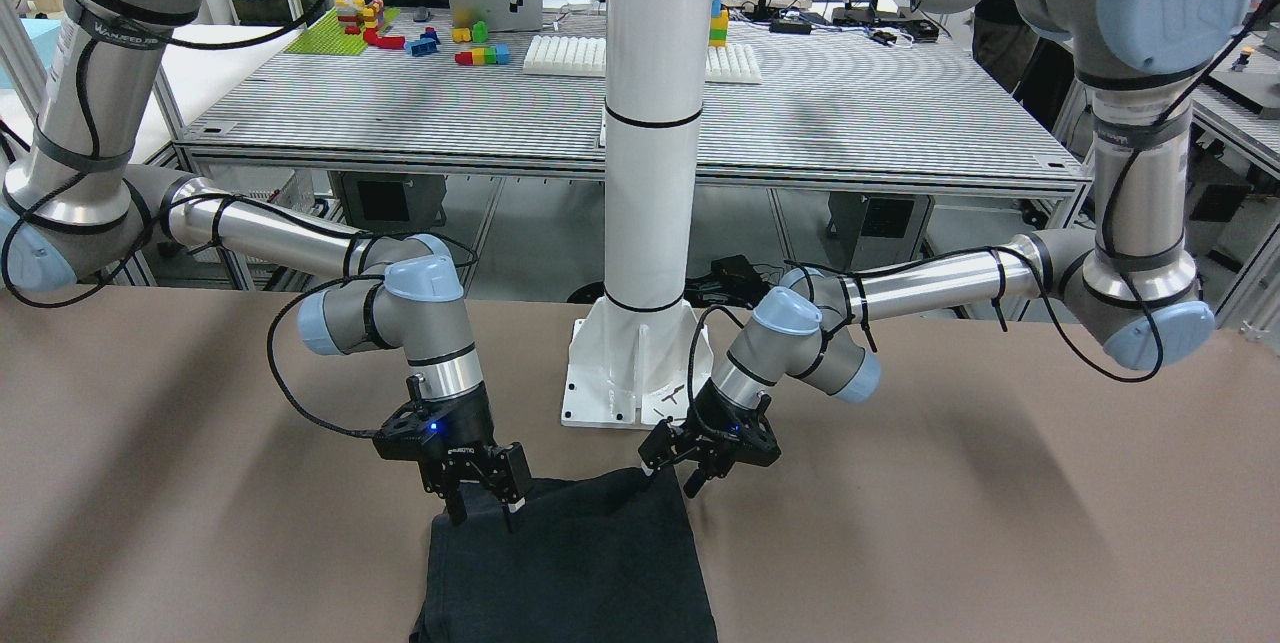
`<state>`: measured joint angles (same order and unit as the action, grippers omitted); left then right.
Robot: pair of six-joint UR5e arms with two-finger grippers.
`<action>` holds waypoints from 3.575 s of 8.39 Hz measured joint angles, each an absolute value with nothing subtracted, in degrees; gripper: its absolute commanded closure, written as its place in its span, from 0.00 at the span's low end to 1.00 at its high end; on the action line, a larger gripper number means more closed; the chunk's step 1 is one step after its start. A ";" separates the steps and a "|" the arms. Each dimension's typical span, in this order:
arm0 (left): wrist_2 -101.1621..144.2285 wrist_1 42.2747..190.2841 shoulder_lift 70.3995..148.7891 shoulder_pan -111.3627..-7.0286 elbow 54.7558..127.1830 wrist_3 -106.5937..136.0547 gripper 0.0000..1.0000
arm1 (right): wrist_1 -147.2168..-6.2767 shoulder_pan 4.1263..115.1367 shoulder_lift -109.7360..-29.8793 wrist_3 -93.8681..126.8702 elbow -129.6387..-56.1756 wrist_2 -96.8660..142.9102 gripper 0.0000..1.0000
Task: Fold clothes
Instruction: 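Move the left gripper down to the shirt's near corner, then grasp the near edge corners of the shirt with both grippers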
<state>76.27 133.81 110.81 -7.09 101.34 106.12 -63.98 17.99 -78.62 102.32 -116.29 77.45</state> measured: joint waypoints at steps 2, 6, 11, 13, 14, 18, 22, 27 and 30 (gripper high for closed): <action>75.55 133.84 110.96 -5.59 100.89 106.41 0.19 | -63.98 18.01 -78.74 102.34 -116.28 77.32 0.06; 71.83 133.81 111.03 -4.84 100.76 108.43 0.36 | -63.98 18.02 -78.83 102.39 -116.33 77.24 0.06; 70.60 133.60 110.83 -4.86 100.82 108.66 1.00 | -63.98 18.02 -78.91 102.31 -116.28 77.22 0.07; 70.66 133.66 110.48 -4.95 102.02 108.16 1.00 | -64.04 18.00 -78.99 102.44 -116.23 77.03 0.09; 70.80 133.68 109.72 -5.02 103.66 107.94 1.00 | -64.23 17.84 -79.08 102.86 -116.22 76.34 0.09; 71.32 133.68 105.86 -5.09 107.85 107.23 1.00 | -69.71 13.44 -79.54 110.02 -116.21 74.09 0.10; 71.04 133.68 105.61 -5.02 107.94 106.73 1.00 | -72.60 8.28 -78.90 114.65 -112.41 70.04 0.13; 70.93 133.60 105.58 -5.07 107.93 106.56 1.00 | -72.00 7.72 -76.10 118.15 -109.78 66.89 0.18; 70.93 133.59 105.64 -5.10 107.99 106.09 1.00 | -71.84 7.68 -75.25 120.46 -108.29 65.95 0.33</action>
<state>70.93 133.59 105.64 -5.10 107.99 106.09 -71.84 7.68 -75.25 120.46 -108.29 65.95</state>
